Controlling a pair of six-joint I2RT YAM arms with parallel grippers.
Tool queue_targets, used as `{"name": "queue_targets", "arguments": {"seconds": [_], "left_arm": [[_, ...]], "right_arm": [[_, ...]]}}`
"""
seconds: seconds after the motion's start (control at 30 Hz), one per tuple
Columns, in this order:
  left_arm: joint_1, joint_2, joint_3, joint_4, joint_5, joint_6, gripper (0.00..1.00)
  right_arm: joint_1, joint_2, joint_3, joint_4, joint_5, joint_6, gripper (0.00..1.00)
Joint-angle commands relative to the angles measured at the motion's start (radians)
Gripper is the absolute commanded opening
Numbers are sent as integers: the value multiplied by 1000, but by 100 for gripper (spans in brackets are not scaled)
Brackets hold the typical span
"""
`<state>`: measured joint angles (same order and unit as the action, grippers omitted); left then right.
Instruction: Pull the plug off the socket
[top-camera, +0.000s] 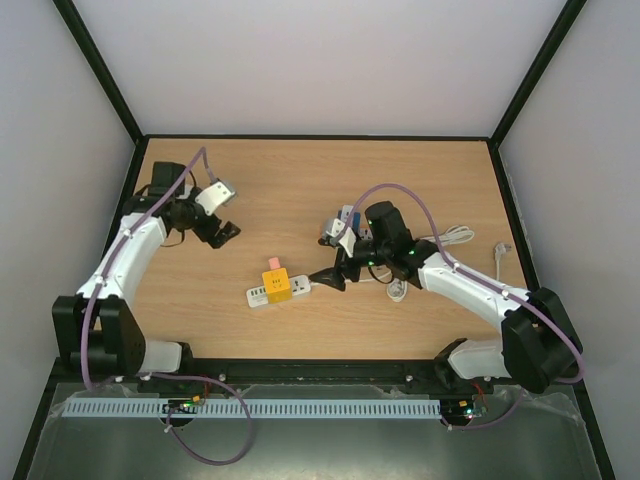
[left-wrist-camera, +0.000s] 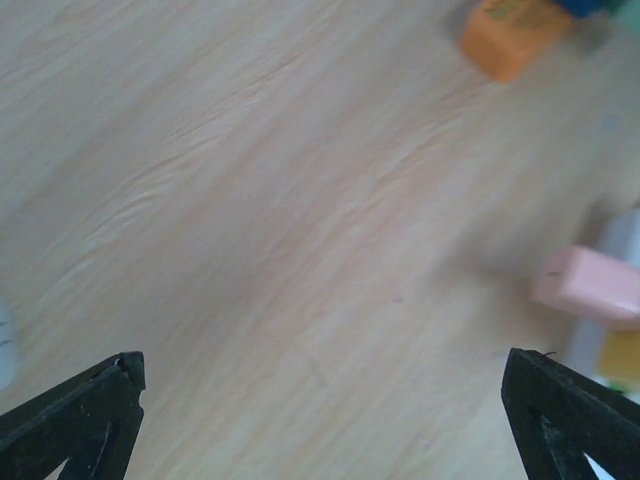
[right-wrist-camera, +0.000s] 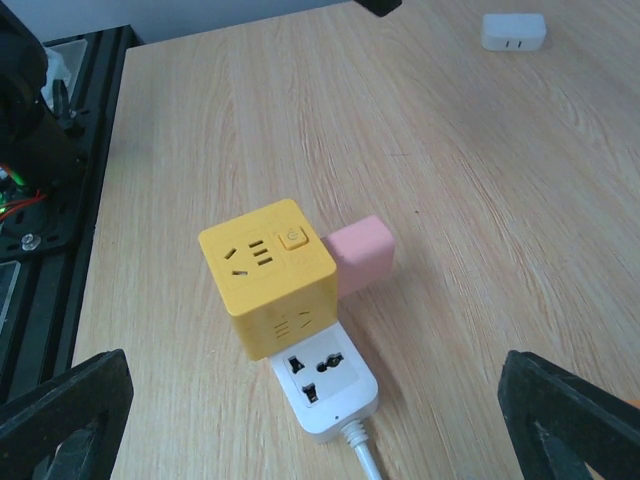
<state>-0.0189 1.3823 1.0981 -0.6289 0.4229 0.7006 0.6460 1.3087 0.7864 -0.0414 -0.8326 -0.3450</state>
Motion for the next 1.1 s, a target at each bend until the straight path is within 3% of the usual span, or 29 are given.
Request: {"name": "queue_targets", "arguments": {"seconds": [0.0,0.2,0.33,0.5,0.6,0.83,1.07], "left_arm": [[-73,-77,-42,-120,153,-15,100],[-166,-118,-120,-79,129,-49,97],[-222,-127,-190,-74,57,19,86],[-217,-136,-270,-65,-4,157,69],[-217,-104,-308,-55,-25,210,60],[-246,-79,-405,-15,12,283,48],[-327,-84,-447,-23,85,286,40]], "right_arm": [[7,13,7,-18,-49,-95,98],[7,34,5,-22,-62,-99,98],[13,47,5,-31,-42,-94,98],[65,68,-7,-96,22,-151,99],[100,70,-34,-111,64,-169,93],[101,-8,-56,-140,135,-160,81],[47,-97,-73,-169,162,-108,80]]}}
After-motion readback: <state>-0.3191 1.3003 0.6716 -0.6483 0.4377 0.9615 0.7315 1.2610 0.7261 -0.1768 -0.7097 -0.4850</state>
